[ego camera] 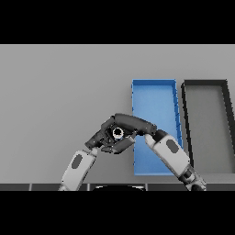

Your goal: Pick up the blue pipe and place it into the blue bin.

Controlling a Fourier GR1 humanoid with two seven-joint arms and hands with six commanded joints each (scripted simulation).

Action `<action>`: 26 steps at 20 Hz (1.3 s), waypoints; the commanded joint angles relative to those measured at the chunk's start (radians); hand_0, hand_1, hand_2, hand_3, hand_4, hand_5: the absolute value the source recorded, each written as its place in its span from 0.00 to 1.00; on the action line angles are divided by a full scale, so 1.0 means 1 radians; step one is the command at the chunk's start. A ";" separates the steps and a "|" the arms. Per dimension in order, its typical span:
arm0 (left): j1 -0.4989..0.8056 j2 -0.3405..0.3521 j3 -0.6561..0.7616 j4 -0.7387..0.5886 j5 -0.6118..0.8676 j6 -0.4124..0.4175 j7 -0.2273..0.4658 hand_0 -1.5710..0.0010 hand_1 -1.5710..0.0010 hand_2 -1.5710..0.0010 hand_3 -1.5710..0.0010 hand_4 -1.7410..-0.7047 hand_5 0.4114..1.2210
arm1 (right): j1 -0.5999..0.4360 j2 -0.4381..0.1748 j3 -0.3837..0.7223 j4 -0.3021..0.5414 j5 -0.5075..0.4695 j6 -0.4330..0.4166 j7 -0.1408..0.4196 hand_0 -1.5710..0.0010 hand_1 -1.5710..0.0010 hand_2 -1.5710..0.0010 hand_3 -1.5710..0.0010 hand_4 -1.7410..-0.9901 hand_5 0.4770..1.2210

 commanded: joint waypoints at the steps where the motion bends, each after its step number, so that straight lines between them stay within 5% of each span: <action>1: -0.003 -0.005 0.013 0.002 0.023 -0.009 -0.007 0.00 0.00 0.00 0.03 0.06 1.00 | -0.002 0.001 -0.005 -0.003 -0.019 -0.012 0.018 0.23 0.23 0.22 0.35 0.21 0.23; 3: 0.001 -0.012 0.016 0.008 0.049 -0.023 -0.027 0.00 0.00 0.00 0.04 0.04 1.00 | 0.004 0.009 0.008 0.004 -0.032 -0.019 -0.005 0.14 0.14 0.14 0.24 0.15 0.51; 6: -0.008 -0.012 0.021 0.011 0.052 -0.027 -0.017 0.00 0.00 0.00 0.08 0.02 1.00 | 0.010 -0.011 0.027 -0.001 -0.004 -0.030 -0.055 0.07 0.07 0.07 0.14 0.08 0.75; 14: 0.000 0.013 0.012 -0.018 -0.006 0.023 -0.070 0.00 0.00 0.00 0.07 0.02 1.00 | 0.015 -0.006 0.050 -0.002 0.010 -0.095 -0.120 0.01 0.01 0.01 0.02 0.01 0.96; 15: -0.007 0.016 0.011 -0.020 -0.015 0.034 -0.065 0.07 0.15 0.18 0.26 0.14 1.00 | 0.008 -0.007 0.050 -0.007 0.015 -0.101 -0.113 0.01 0.01 0.01 0.02 0.01 0.97; 16: -0.007 0.034 0.012 -0.019 -0.006 0.006 -0.082 0.26 0.32 0.34 0.41 0.26 1.00 | 0.011 -0.013 0.050 -0.019 0.010 -0.104 -0.095 0.01 0.01 0.01 0.01 0.01 0.97; 19: -0.008 0.060 0.014 -0.031 -0.037 -0.069 -0.059 0.62 0.65 0.66 0.70 0.52 1.00 | 0.019 0.007 0.068 -0.037 0.019 -0.139 -0.039 0.00 0.00 0.00 0.01 0.00 0.99; 21: -0.013 0.047 0.017 -0.020 -0.075 -0.064 -0.037 0.76 0.78 0.78 0.81 0.63 0.76 | 0.006 0.012 0.064 -0.029 0.029 -0.139 0.004 0.00 0.00 0.00 0.00 0.00 0.99; 26: 0.004 0.028 0.027 -0.023 -0.052 -0.055 0.065 0.92 0.93 0.93 0.94 0.74 0.29 | 0.020 -0.001 0.055 -0.031 0.044 -0.124 -0.073 0.00 0.00 0.00 0.00 0.00 1.00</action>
